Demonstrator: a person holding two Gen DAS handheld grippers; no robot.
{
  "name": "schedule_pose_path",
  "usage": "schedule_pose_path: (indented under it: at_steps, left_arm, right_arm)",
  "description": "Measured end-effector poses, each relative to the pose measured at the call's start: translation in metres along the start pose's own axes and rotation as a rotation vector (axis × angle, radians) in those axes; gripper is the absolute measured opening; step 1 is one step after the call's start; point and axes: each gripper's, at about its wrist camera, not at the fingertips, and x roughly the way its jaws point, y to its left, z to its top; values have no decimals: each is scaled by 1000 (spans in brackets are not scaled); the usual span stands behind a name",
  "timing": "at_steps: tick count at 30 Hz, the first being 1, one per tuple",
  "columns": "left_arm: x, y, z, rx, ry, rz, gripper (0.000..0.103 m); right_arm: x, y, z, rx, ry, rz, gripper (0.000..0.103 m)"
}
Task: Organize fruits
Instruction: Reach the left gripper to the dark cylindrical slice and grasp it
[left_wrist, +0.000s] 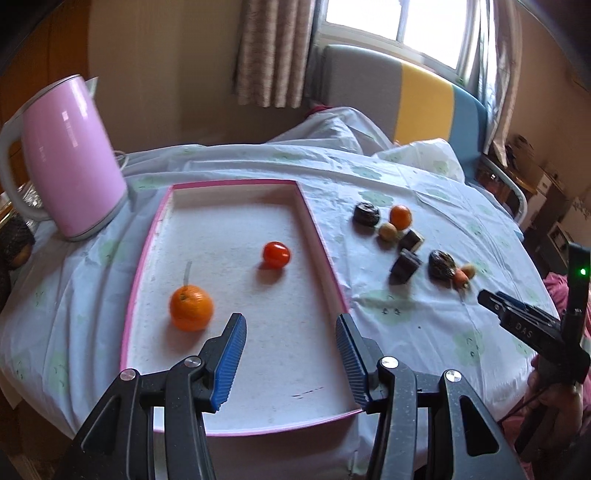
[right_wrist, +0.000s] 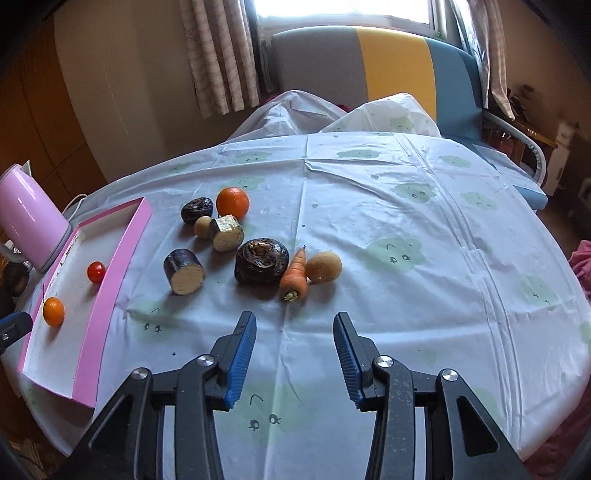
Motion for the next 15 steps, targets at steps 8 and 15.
schedule_pose_path:
  at_steps: [8, 15]
  left_arm:
    - [15, -33, 10, 91, 22, -42, 51]
    - [30, -59, 12, 142, 50, -95, 51]
  right_arm:
    - [12, -15, 4, 35, 1, -16, 38]
    - [22, -26, 21, 82, -11, 12, 32]
